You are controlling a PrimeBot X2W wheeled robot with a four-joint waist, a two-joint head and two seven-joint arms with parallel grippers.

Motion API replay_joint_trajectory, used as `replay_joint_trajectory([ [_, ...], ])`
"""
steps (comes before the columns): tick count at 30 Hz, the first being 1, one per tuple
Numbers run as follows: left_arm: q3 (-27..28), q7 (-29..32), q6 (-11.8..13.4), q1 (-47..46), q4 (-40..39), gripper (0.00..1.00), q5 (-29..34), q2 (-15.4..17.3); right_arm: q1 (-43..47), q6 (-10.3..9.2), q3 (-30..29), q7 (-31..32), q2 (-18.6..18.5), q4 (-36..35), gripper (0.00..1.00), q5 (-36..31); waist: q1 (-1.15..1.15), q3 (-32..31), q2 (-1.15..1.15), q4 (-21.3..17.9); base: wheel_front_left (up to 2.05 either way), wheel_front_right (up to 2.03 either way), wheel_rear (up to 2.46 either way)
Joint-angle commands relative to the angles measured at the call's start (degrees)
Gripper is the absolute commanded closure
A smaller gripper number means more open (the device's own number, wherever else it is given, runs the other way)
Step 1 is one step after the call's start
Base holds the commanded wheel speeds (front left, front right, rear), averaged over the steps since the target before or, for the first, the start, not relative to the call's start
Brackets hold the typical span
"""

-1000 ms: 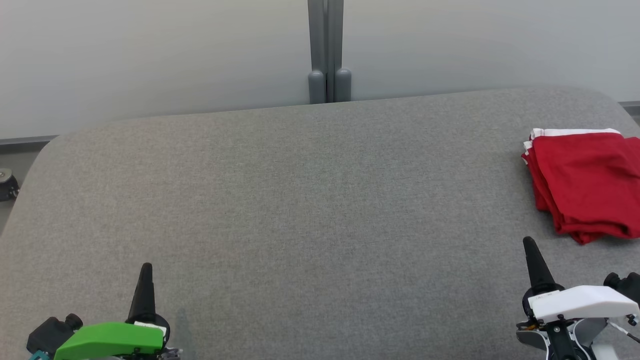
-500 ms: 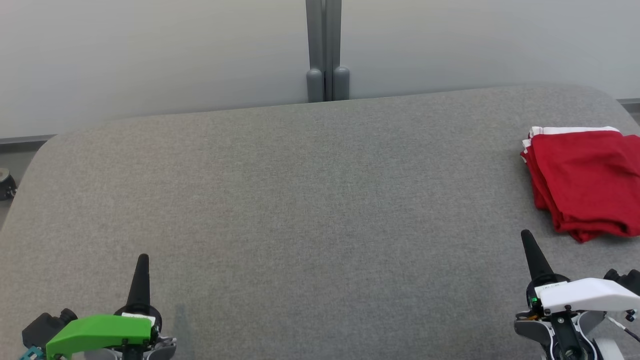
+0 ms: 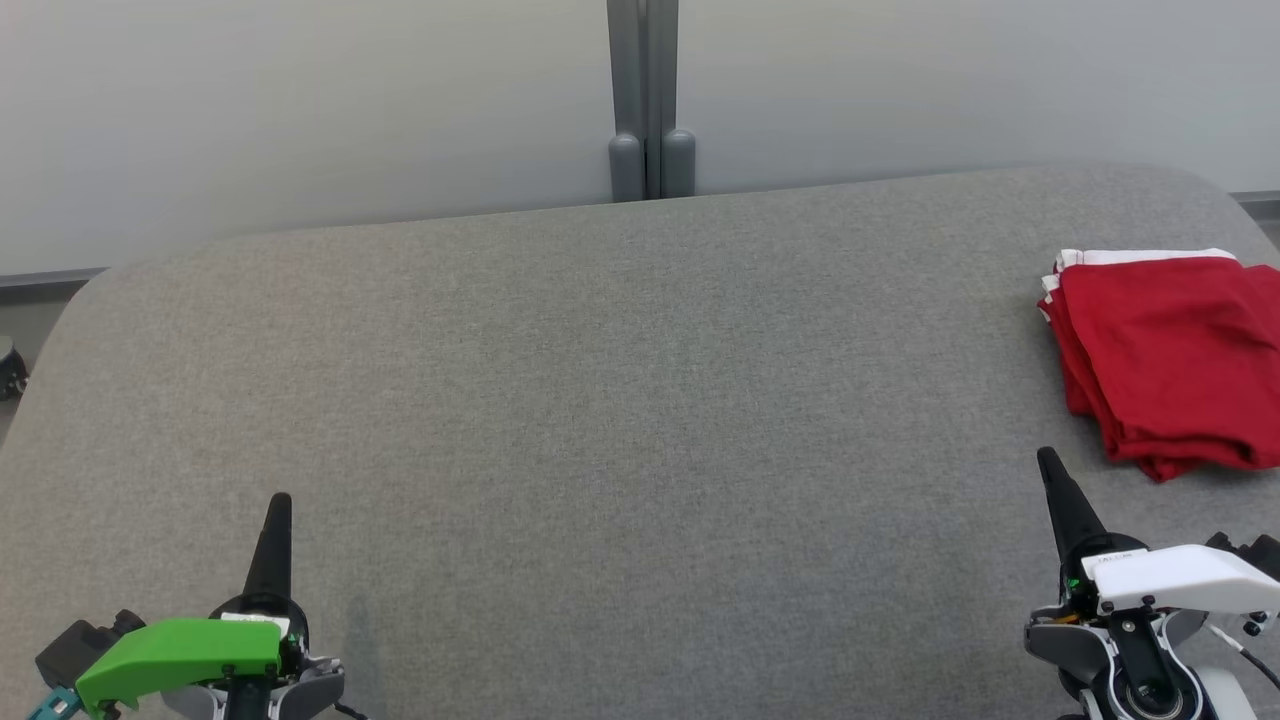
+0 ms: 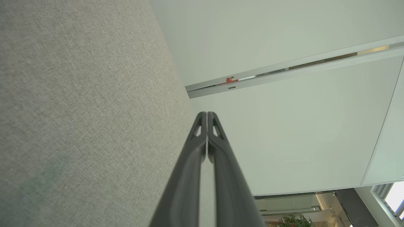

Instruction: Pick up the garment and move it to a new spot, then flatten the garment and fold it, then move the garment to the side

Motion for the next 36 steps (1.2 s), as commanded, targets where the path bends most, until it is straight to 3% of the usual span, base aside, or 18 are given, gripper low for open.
replay_joint_trajectory([
  [1,0.3,0.3,-0.3,-1.4,-0.1,1.0,-1.2,0.4,-1.1,0.03,-0.2,0.3,-0.2,-0.1,1.0,1.3,0.0,0.0,0.0,0.0,0.0,0.0,0.0],
  [36,2.0,3.9,-0.6,-3.5,0.3,1.0,-13.1,0.5,-3.0,0.02,-0.8,3.8,0.2,0.9,1.0,15.2,0.0,0.6,0.0,-0.6,0.0,0.0,0.0],
])
